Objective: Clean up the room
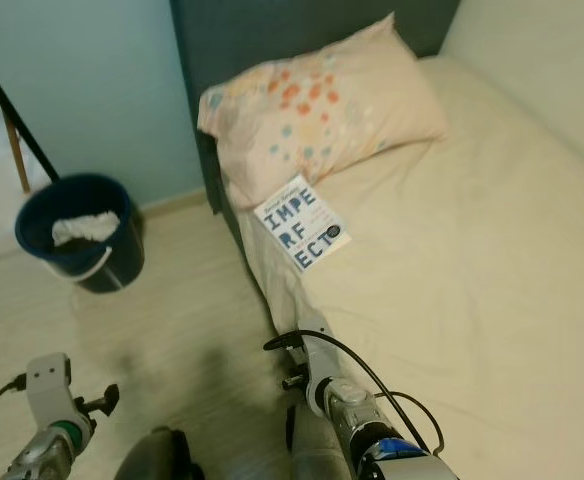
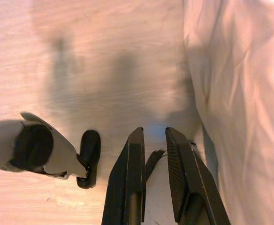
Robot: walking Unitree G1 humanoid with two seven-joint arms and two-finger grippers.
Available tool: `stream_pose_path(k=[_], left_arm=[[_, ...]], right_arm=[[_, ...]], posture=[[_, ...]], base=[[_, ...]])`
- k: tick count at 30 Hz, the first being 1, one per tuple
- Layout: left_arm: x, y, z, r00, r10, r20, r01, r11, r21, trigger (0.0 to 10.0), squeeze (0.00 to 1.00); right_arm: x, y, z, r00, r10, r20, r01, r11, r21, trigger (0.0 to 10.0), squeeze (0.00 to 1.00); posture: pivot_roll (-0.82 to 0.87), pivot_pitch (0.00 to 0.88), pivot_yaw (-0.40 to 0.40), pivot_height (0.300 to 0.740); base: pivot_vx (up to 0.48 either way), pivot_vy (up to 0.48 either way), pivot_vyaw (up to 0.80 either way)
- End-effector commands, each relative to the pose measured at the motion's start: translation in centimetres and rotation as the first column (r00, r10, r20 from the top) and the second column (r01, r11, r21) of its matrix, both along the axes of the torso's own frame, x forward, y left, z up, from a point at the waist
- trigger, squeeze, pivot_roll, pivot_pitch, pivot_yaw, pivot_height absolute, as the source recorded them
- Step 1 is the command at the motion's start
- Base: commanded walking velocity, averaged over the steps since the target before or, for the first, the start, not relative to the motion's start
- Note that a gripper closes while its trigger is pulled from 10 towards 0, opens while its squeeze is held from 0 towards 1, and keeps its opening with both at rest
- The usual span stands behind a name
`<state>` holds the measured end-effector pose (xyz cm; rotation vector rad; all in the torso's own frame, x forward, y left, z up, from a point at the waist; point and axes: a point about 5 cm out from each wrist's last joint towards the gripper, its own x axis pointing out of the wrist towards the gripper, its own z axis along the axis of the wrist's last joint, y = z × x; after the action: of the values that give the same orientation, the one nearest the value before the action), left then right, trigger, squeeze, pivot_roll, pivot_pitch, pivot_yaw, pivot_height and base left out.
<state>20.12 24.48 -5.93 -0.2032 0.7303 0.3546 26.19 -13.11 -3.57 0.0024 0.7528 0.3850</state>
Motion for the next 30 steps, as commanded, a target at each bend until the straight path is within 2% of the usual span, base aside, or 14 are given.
stream_pose_path(k=[1, 2, 3, 4, 14, 15, 18, 20, 24, 30], left_arm=[[-2.4, 0.0, -1.4, 0.995, 0.034, -0.091, -0.035, 0.999, -0.008, 10.0, 0.00], [-2.4, 0.0, -1.4, 0.995, 0.034, -0.091, -0.035, 0.999, -0.008, 10.0, 0.00], [-3.5, -0.1, -2.0, 0.991, 0.043, -0.125, -0.046, 0.999, -0.017, 10.0, 0.00], [-4.0, -0.2, -2.2, 0.989, 0.048, -0.137, -0.051, 0.998, -0.022, 10.0, 0.00], [-4.2, -0.2, -2.3, 0.989, 0.050, -0.140, -0.054, 0.998, -0.025, 10.0, 0.00], [-5.3, -0.3, -2.8, 0.982, 0.061, -0.176, -0.067, 0.997, -0.031, 10.0, 0.00], [-6.1, -0.5, -3.2, 0.976, 0.076, -0.205, -0.086, 0.996, -0.039, 10.0, 0.00], [-7.0, -0.8, -3.6, 0.963, 0.110, -0.244, -0.127, 0.990, -0.056, 10.0, 0.00], [-7.1, -1.2, -3.8, 0.961, 0.110, -0.255, -0.130, 0.989, -0.063, 10.0, 0.00], [-7.0, -1.7, -3.8, 0.962, 0.097, -0.256, -0.118, 0.991, -0.068, 10.0, 0.00]], right_arm=[[-0.6, 0.1, -0.4, 1.000, 0.018, -0.023, -0.019, 1.000, -0.006, 10.0, 0.00], [-0.6, 0.1, -0.4, 1.000, 0.018, -0.023, -0.019, 1.000, -0.006, 10.0, 0.00], [-0.6, 0.2, -0.4, 0.999, 0.029, -0.023, -0.029, 0.999, -0.014, 10.0, 0.00], [-0.6, 0.2, -0.5, 0.999, 0.029, -0.024, -0.030, 0.999, -0.016, 10.0, 0.00], [-0.6, 0.1, -0.5, 0.999, 0.028, -0.025, -0.028, 0.999, -0.016, 10.0, 0.00], [-1.5, -0.5, -1.2, 0.998, 0.024, -0.059, -0.027, 0.998, -0.055, 10.0, 0.00], [-2.3, -1.2, -1.8, 0.996, 0.012, -0.092, -0.021, 0.995, -0.095, 10.0, 0.00], [-3.9, -2.2, -2.9, 0.988, 0.007, -0.152, -0.036, 0.981, -0.189, 10.0, 0.00], [-4.7, -2.6, -3.4, 0.983, 0.019, -0.180, -0.060, 0.973, -0.224, 10.0, 0.00], [-4.8, -3.1, -3.5, 0.982, 0.020, -0.189, -0.068, 0.966, -0.251, 10.0, 0.00]], posture=[[-0.04, 0.000, 0.029, 0.689], [-0.04, 0.000, 0.029, 0.689], [-0.05, 0.000, 0.030, 0.699], [-0.05, 0.000, 0.030, 0.704], [-0.05, 0.000, 0.030, 0.709], [-0.06, 0.000, 0.010, 0.714], [-0.06, 0.000, 0.003, 0.719], [-0.06, 0.000, -0.014, 0.719], [-0.06, 0.000, -0.018, 0.719], [-0.06, 0.000, -0.017, 0.719]], base=[[0.000, 0.000, 0.00], [0.000, 0.000, 0.00], [0.000, 0.000, 0.00], [0.000, 0.000, 0.00], [0.000, 0.000, 0.00], [0.000, 0.000, 0.00], [0.000, 0.000, 0.00], [-0.120, 0.000, 0.00], [-0.308, 0.000, 0.00], [-0.402, 0.000, 0.00]])
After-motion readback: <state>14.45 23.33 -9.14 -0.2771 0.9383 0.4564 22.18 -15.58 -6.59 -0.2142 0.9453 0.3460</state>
